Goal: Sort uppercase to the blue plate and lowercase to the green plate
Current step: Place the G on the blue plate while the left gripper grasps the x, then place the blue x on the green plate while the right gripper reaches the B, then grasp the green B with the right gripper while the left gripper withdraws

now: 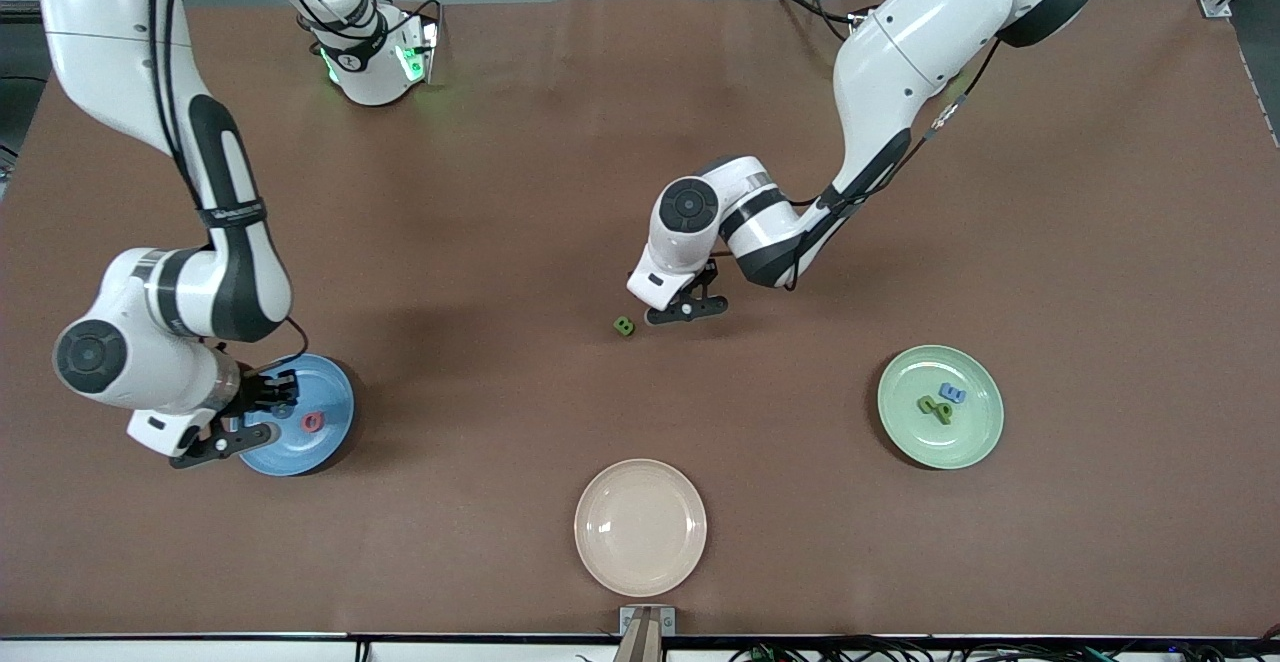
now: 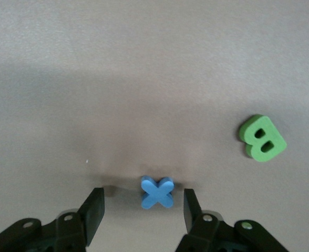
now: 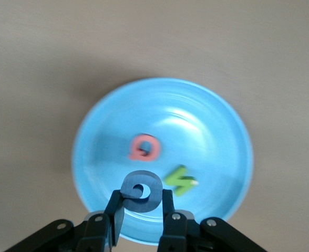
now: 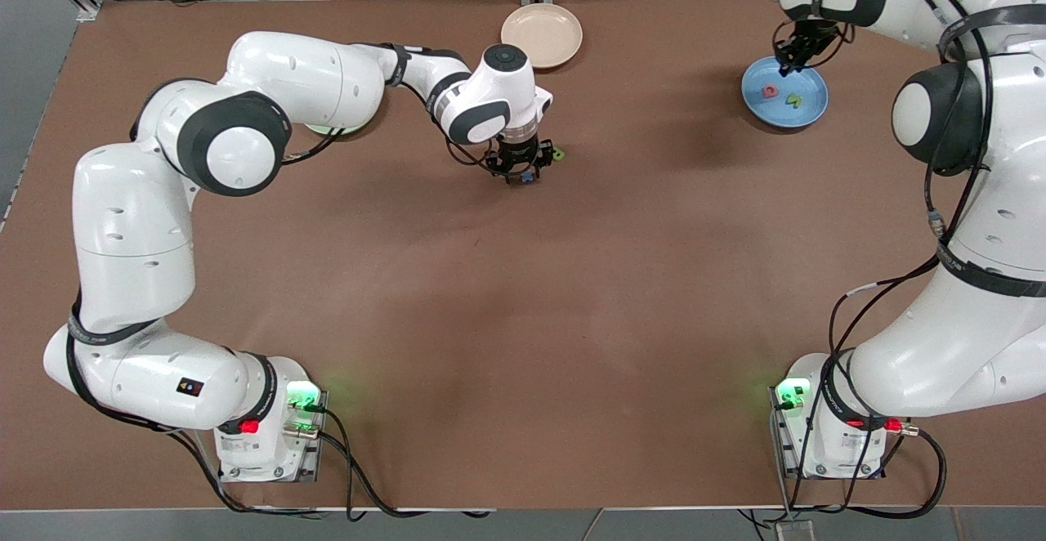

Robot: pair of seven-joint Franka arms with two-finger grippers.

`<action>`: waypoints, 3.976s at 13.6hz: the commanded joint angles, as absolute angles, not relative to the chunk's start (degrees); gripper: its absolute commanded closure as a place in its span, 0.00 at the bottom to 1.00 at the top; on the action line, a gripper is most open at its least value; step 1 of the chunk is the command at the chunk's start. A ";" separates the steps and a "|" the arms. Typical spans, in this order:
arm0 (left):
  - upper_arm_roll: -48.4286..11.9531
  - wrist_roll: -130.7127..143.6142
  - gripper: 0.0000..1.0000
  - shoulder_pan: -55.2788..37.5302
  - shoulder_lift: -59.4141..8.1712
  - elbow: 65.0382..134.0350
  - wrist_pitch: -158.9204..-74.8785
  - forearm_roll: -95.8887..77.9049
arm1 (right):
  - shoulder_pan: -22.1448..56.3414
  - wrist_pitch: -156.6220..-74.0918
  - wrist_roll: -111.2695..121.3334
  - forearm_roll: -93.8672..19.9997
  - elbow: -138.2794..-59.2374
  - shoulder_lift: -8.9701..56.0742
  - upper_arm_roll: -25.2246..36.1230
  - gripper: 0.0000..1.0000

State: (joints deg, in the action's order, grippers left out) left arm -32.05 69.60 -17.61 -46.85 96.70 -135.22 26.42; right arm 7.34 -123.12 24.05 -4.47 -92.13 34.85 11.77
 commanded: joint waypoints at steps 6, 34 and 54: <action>-31.64 69.43 0.42 -19.42 -47.72 96.24 -136.05 33.84 | 3.78 -123.31 28.30 -5.01 -90.35 39.11 10.28 0.35; -31.99 35.43 0.98 18.00 -39.89 96.76 -130.69 36.21 | 50.36 -135.88 -14.50 -9.40 -87.18 45.79 10.20 0.17; -37.35 24.01 0.00 24.52 -18.02 84.73 -102.04 18.56 | 49.75 -137.91 -24.86 -10.02 -87.19 45.62 10.89 0.97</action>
